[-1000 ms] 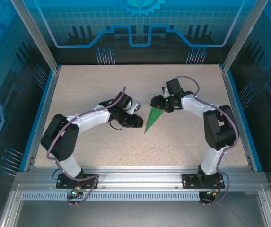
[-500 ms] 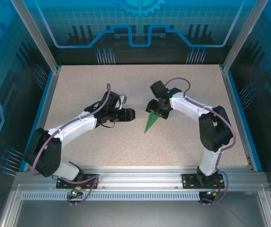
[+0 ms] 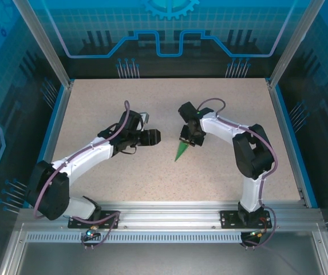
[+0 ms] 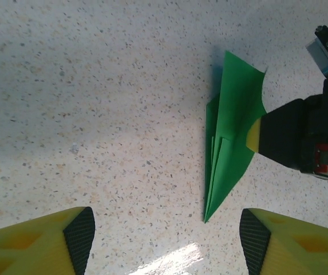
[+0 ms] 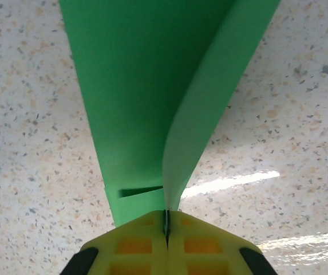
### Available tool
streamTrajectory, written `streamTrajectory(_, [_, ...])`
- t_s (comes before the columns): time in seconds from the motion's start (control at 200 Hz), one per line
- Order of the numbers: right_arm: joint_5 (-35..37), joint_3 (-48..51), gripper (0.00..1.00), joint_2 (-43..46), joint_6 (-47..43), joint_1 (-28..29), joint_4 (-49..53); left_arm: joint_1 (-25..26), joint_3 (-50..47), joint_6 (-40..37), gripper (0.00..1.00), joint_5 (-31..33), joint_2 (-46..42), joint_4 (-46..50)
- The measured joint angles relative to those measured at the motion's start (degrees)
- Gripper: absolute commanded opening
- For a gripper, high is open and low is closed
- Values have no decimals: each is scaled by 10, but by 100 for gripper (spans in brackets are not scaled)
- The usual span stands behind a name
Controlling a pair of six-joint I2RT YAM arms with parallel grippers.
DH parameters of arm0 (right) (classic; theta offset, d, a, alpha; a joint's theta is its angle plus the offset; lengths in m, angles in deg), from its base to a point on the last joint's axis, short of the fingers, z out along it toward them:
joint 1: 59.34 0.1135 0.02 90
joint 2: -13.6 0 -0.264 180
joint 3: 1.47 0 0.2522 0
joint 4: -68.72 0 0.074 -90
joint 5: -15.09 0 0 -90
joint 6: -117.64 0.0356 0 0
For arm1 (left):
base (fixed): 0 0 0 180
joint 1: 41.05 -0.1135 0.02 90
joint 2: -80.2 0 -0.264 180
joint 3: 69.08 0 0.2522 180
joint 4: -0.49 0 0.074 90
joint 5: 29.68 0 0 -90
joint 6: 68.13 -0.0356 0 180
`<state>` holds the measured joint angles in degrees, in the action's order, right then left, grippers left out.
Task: Fold a paper plane with a square sheet of paper (fold left side to right side)
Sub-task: Pick up the paper plane at the center of the table, then place the paper plane at the center of the table.
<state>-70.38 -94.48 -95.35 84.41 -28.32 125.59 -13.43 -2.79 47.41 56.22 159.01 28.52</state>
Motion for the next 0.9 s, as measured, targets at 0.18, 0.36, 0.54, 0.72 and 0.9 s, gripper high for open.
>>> streamTrajectory(0.18, [-2,0,0,49,-32,19,-2,0,-10,-1,80,37,-46,0])
streamTrajectory(0.36, [-37,8,0,120,-81,53,-42,-1,-22,-1,89,87,-96,0])
streamTrajectory(0.54, [-94,73,0,178,-108,58,-127,-5,-26,-2,92,121,-123,4])
streamTrajectory(0.72, [-136,150,0,157,-121,48,-194,-7,-26,-1,92,129,-124,5])
streamTrajectory(0.9, [-146,209,0,130,-135,19,-221,-7,-26,-1,93,129,-120,8])
